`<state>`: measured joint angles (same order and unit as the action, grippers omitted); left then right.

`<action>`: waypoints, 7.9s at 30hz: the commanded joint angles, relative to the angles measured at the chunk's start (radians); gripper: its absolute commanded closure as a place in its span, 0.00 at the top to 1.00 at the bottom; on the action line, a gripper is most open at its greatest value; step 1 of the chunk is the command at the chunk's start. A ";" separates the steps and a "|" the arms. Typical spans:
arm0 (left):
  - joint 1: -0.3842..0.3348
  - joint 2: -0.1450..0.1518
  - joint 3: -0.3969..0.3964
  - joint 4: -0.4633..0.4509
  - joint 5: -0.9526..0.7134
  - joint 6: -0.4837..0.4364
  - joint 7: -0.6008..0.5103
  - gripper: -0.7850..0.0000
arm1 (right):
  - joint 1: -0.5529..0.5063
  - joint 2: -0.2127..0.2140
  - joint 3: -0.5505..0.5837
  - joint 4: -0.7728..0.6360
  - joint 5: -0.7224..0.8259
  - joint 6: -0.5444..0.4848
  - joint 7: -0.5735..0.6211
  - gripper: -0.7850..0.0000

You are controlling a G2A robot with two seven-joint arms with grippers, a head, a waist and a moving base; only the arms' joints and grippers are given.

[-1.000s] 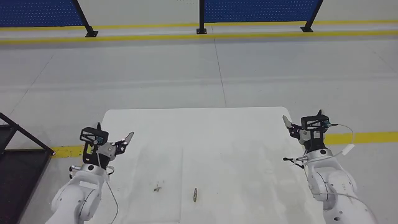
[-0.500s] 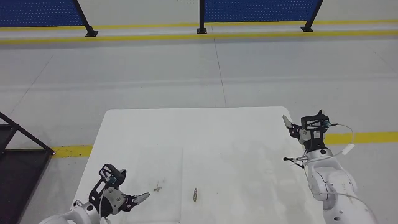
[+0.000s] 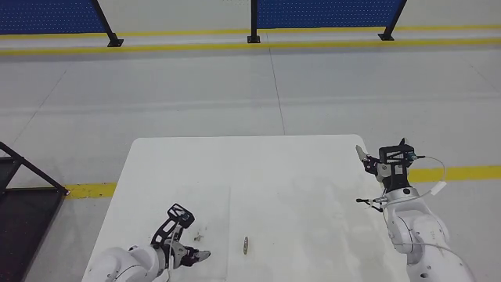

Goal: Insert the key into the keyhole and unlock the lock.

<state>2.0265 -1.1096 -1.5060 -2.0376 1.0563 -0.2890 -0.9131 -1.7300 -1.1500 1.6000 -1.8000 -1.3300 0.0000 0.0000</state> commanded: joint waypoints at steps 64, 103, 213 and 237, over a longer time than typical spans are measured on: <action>-0.034 0.012 0.060 0.052 0.111 0.145 0.236 0.00 | 0.000 0.000 0.000 0.000 0.000 0.000 0.000 1.00; 0.163 0.033 -0.256 0.253 -0.298 -0.643 0.964 0.00 | -0.230 0.008 -0.461 -0.236 -0.648 -0.362 -0.026 1.00; 0.130 0.038 0.019 0.207 -0.878 -0.723 0.872 0.00 | -0.062 -0.053 -0.668 0.074 0.198 -0.538 -0.464 0.00; 0.038 -0.028 0.316 0.235 -0.767 -0.723 1.177 0.00 | -0.022 -0.077 -0.716 0.164 0.505 -0.793 -0.613 0.00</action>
<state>2.0676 -1.1351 -1.1953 -1.8080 0.2692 -1.0123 0.2482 -1.7532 -1.2253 0.8866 -1.6369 -0.8230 -0.7966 -0.6114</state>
